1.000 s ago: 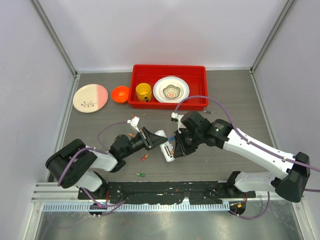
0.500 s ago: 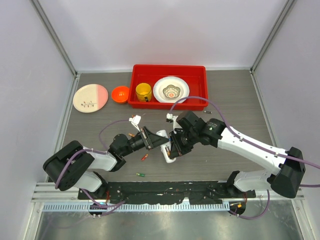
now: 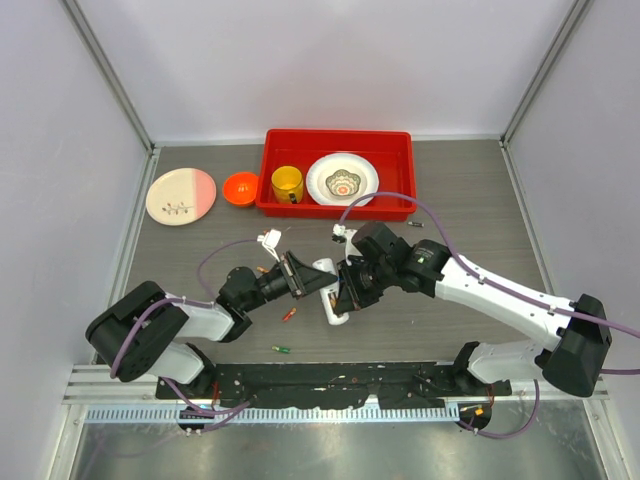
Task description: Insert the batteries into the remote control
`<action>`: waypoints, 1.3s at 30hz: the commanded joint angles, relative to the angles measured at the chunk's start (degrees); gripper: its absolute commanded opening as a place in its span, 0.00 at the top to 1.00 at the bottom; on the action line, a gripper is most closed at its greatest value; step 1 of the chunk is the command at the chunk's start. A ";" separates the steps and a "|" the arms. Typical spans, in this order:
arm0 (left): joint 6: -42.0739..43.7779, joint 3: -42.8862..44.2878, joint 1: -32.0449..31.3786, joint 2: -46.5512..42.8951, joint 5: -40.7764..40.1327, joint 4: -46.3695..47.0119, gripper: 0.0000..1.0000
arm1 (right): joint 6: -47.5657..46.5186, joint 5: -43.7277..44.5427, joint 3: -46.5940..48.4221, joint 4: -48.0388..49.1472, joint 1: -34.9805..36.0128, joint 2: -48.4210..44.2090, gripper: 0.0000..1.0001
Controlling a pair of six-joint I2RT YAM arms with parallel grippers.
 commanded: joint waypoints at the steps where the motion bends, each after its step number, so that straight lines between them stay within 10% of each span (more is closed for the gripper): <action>1: -1.92 2.89 -0.26 -1.91 1.22 15.73 1.00 | 1.94 2.35 -0.51 6.36 0.18 -1.21 0.99; 39: -1.66 1.93 -1.31 -2.08 -3.44 15.73 1.00 | 7.83 8.33 -0.33 10.58 0.27 2.13 0.85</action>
